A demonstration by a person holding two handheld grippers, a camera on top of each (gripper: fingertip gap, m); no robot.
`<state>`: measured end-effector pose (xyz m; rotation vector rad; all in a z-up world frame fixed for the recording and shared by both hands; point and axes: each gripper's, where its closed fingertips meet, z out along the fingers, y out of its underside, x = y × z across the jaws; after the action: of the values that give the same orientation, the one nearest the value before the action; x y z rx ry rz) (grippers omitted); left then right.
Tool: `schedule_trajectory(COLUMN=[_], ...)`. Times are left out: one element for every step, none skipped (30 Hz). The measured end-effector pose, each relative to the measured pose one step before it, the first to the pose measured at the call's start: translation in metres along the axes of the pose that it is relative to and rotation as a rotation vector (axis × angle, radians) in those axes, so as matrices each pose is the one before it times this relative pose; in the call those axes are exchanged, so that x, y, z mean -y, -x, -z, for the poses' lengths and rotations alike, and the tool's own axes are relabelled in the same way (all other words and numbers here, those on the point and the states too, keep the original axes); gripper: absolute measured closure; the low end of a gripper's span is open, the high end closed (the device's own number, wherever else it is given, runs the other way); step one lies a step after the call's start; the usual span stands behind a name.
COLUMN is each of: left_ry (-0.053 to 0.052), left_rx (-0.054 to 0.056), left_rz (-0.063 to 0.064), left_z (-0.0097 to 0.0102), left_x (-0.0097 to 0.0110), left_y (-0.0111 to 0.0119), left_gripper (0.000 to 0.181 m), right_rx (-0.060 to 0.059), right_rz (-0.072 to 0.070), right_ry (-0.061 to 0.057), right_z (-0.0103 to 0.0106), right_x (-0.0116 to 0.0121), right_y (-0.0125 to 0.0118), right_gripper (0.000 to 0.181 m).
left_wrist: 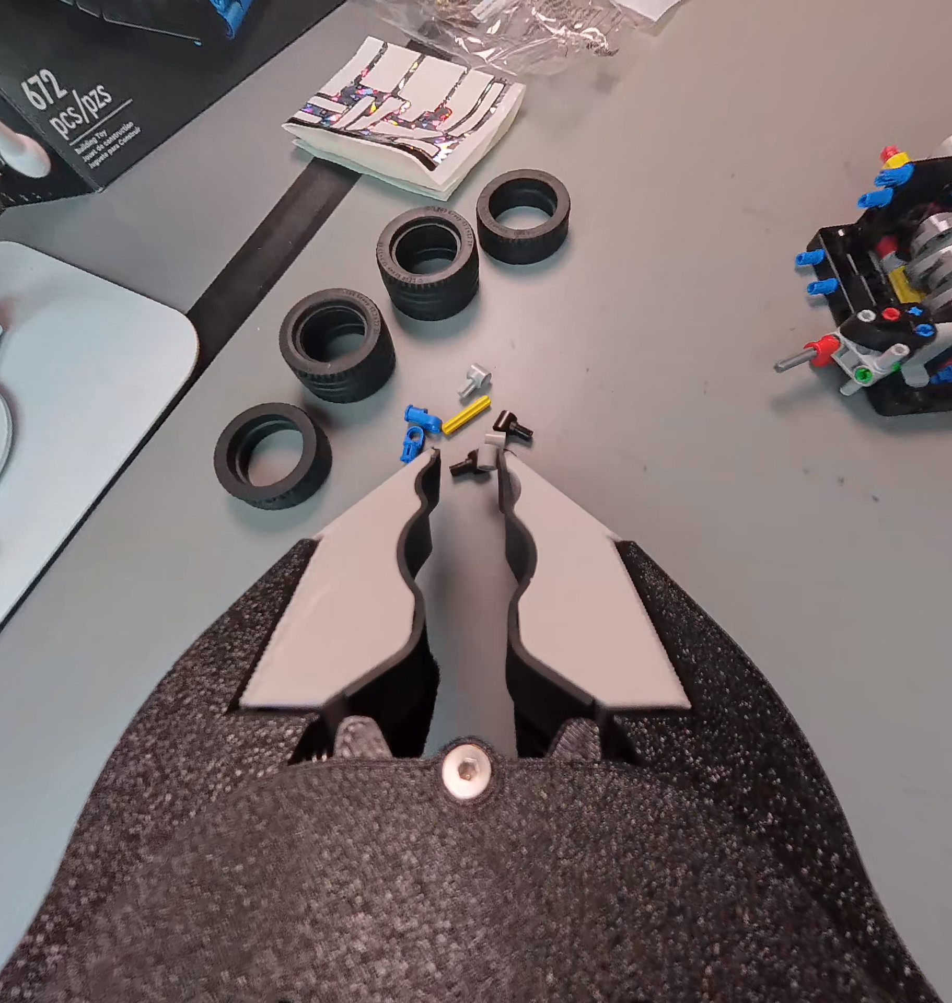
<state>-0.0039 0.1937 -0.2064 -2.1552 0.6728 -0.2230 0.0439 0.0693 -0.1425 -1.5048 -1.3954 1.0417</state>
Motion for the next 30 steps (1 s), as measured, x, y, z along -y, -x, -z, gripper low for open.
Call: schedule_trajectory(left_ry=[-0.0193, -0.0231, -0.0197, -0.0180, -0.0244, -0.0291, -0.0258, -0.0171, -0.0061, 0.0055, 0.0132, 0.0172, 0.0163, 0.0100, 0.0082, 0.0139, 0.0200, 0.0251, 0.0286, 0.0266, 0.0210, 0.0114, 0.0022, -0.0016, -0.0011, 0.0039, 0.0095, 0.0196, 0.0116, 0.0018], left_rx=[-0.0112, -0.0019, 0.0035, 0.0010, 0.0005, 0.0034, 0.0018, 0.0004, 0.0055, 0.0081, 0.0012, -0.0049, -0.0020, 0.0010, 0.0009, 0.0006, -0.0020, -0.0025, 0.0006, 0.0033, 0.0064, 0.0025, -0.0087, -0.0129, -0.0116, -0.0144, -0.0240, -0.0280, -0.0115, 0.0133], left_rz=[0.0059, -0.0015, -0.0026, 0.0006, 0.0018, 0.0019, 0.0024, 0.0013, -0.0015, -0.0009, 0.0017, 0.0003, -0.0061, -0.0133, -0.0156, -0.0134, -0.0117, -0.0111, -0.0104, -0.0081, -0.0041, -0.0021, -0.0005, 0.0009, -0.0019, -0.0045, -0.0046, 0.0003, 0.0100, 0.0112], left_z=[0.00827, 0.00996, 0.01117, 0.01179, 0.01175, 0.01039, 0.00813, 0.00498, 0.00169, -0.00173, -0.00476, -0.00660, -0.00722, -0.00699, -0.00657, -0.00644, -0.00604, -0.00568, -0.00546, -0.00499, -0.00413, -0.00311, -0.00238, -0.00212, -0.00199, -0.00213, -0.00233, -0.00250, -0.00105, 0.00085], left_x=[0.00006, 0.00039, -0.00009, -0.00016, 0.00059, 0.00106, 0.00104, 0.00022, -0.00083, -0.00214, -0.00289, -0.00309, -0.00257, -0.00118, -0.00032, -0.00063, -0.00121, -0.00160, -0.00209, -0.00179, -0.00099, 0.00020, 0.00137, 0.00184, 0.00147, 0.00059, -0.00022, -0.00189, -0.00045, 0.00143], left_y=[-0.00266, -0.00204, -0.00166, -0.00209, -0.00184, -0.00084, -0.00017, 0.00046, 0.00188, 0.00287, 0.00222, 0.00145, 0.00154, 0.00147, 0.00120, 0.00086, 0.00039, 0.00029, 0.00077, 0.00113, 0.00161, 0.00101, -0.00049, -0.00103, -0.00097, -0.00140, -0.00317, -0.00357, -0.00058, 0.00356], left_gripper=[0.159, 0.158, 0.157, 0.155, 0.154, 0.155, 0.156, 0.157, 0.158, 0.159, 0.161, 0.162, 0.162, 0.162, 0.162, 0.162, 0.162, 0.165, 0.167, 0.165, 0.163, 0.162, 0.163, 0.163, 0.162, 0.161, 0.161, 0.160, 0.159, 0.159], right_rx=[-0.0001, 0.0005, 0.0032, 0.0035, 0.0034, 0.0039, 0.0031, 0.0035, 0.0017, 0.0002, -0.0009, -0.0035, -0.0088, -0.0120, -0.0102, -0.0074, -0.0054, -0.0034, -0.0019, -0.0010, -0.0009, -0.0010, -0.0002, -0.0006, -0.0011, -0.0017, -0.0031, -0.0009, 0.0013, 0.0015], right_rz=[0.0017, 0.0044, 0.0039, 0.0040, 0.0052, 0.0040, 0.0016, 0.0002, -0.0005, -0.0011, -0.0017, -0.0009, 0.0019, 0.0038, 0.0046, 0.0042, 0.0018, -0.0009, -0.0044, -0.0060, -0.0047, -0.0020, 0.0006, 0.0023, 0.0034, 0.0035, 0.0030, 0.0009, -0.0014, -0.0018], right_ry=[0.0012, -0.0002, -0.0001, -0.0008, -0.0010, 0.0008, 0.0008, -0.0010, -0.0034, -0.0034, -0.0022, -0.0019, -0.0006, 0.0029, 0.0056, 0.0046, 0.0024, 0.0015, 0.0006, -0.0009, -0.0014, -0.0011, 0.0003, 0.0023, 0.0037, 0.0042, 0.0018, 0.0005, 0.0003, 0.0000], right_z=[-0.00038, -0.00046, -0.00070, -0.00081, -0.00092, -0.00141, -0.00186, -0.00208, -0.00213, -0.00210, -0.00151, -0.00101, -0.00006, 0.00061, 0.00106, 0.00126, 0.00109, 0.00081, 0.00039, 0.00015, 0.00017, 0.00020, 0.00048, 0.00039, 0.00034, 0.00040, 0.00042, 0.00050, 0.00037, 0.00039], right_x=[-0.00034, -0.00017, -0.00001, 0.00021, 0.00028, 0.00015, 0.00043, 0.00072, 0.00112, 0.00121, 0.00098, 0.00044, -0.00034, -0.00119, -0.00175, -0.00170, -0.00129, -0.00078, -0.00032, 0.00017, 0.00033, 0.00017, -0.00020, -0.00061, -0.00097, -0.00094, -0.00068, -0.00024, -0.00017, -0.00003], right_y=[0.00028, 0.00076, 0.00150, 0.00163, 0.00163, 0.00151, 0.00096, 0.00082, 0.00041, 0.00014, 0.00012, -0.00022, -0.00078, -0.00128, -0.00109, -0.00099, -0.00124, -0.00136, -0.00148, -0.00143, -0.00111, -0.00071, -0.00020, -0.00018, -0.00011, -0.00021, -0.00047, -0.00032, -0.00005, 0.00001], right_gripper=[0.174, 0.174, 0.174, 0.174, 0.174, 0.174, 0.174, 0.174, 0.174, 0.174, 0.174, 0.174, 0.174, 0.174, 0.174, 0.174, 0.174, 0.174, 0.174, 0.174, 0.174, 0.174, 0.174, 0.174, 0.174, 0.174, 0.174, 0.174, 0.174, 0.174])
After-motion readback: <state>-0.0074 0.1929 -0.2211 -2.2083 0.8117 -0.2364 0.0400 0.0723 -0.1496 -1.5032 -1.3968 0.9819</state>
